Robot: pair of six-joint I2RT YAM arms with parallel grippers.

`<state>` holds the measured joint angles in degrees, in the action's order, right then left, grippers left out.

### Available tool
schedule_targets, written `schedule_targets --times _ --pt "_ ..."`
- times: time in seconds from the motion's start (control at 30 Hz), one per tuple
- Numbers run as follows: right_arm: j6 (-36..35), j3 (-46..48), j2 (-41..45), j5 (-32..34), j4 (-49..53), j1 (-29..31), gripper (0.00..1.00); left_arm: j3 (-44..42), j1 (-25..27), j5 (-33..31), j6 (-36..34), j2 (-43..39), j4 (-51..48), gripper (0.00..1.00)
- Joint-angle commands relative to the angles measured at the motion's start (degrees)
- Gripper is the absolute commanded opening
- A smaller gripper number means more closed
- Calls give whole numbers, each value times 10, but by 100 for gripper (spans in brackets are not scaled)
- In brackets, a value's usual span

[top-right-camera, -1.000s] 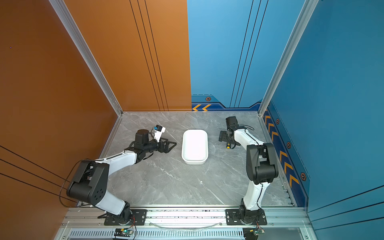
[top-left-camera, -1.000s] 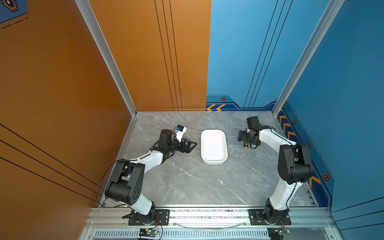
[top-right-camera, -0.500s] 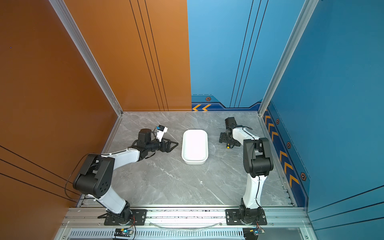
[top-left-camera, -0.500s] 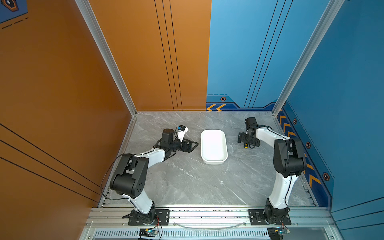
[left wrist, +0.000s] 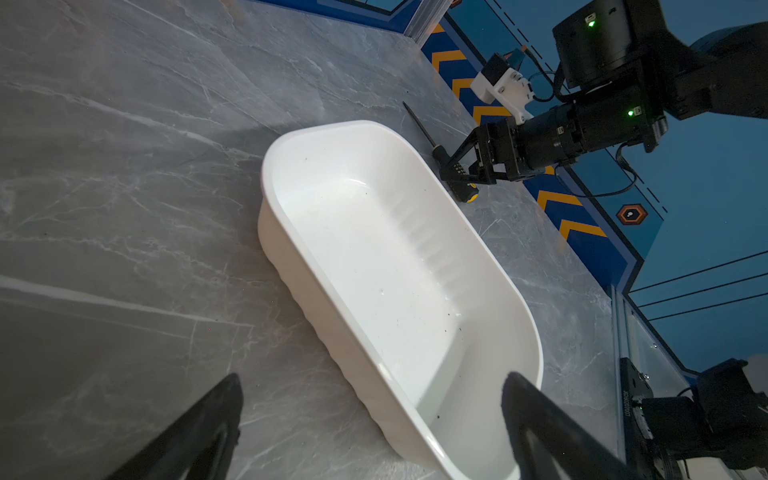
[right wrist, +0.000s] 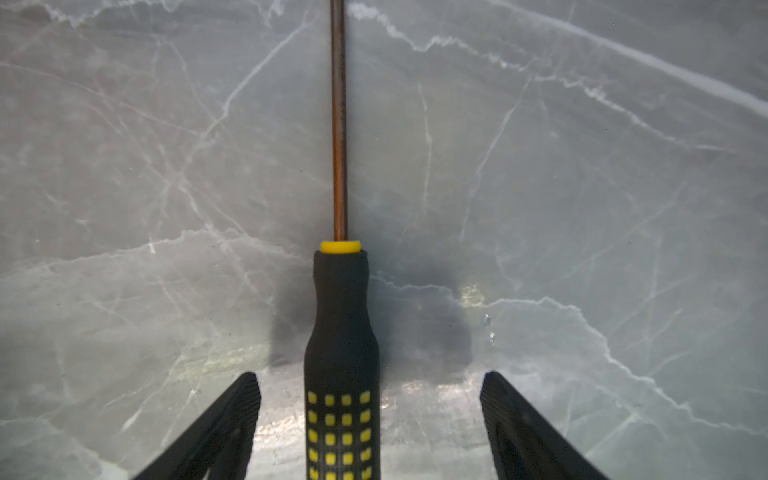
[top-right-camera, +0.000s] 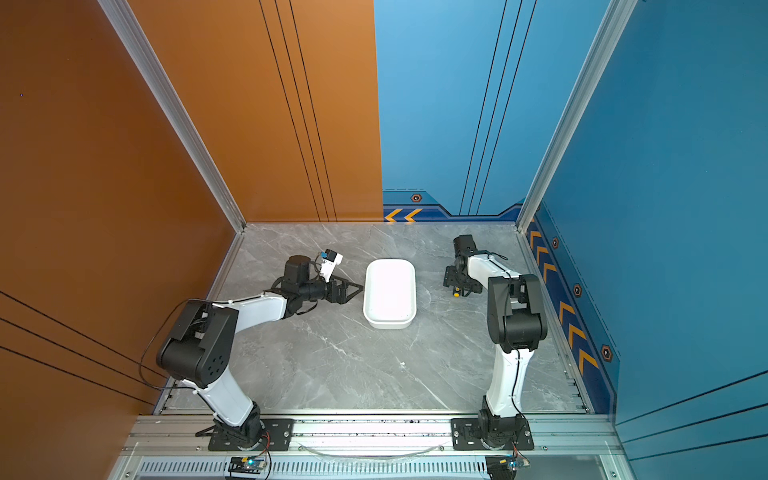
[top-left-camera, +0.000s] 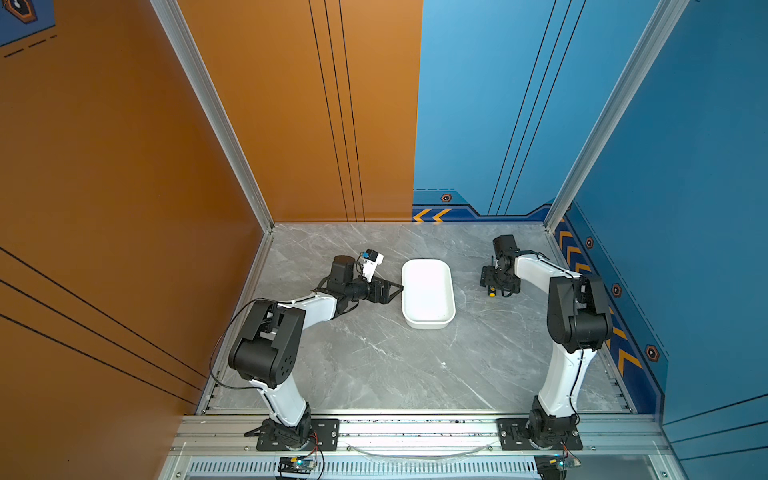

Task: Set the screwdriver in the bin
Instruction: 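Lower the right gripper and close it on the screwdriver handle, then lift the screwdriver with the right gripper and carry it over the white bin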

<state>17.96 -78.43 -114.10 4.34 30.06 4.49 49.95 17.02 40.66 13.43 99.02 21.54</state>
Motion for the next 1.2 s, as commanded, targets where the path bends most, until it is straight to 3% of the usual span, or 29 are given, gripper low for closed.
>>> schedule_targets --times 0.0,0.17,1.17 --pt "-8 -8 -11 -1 23 -2 80 12 5 17 4 7 3 98" --pt "-12 -8 -16 -2 23 -3 77 13 5 18 9 7 3 98" --pt "-15 -4 -27 -16 35 -6 22 -7 4 13 6 -1 3 98"
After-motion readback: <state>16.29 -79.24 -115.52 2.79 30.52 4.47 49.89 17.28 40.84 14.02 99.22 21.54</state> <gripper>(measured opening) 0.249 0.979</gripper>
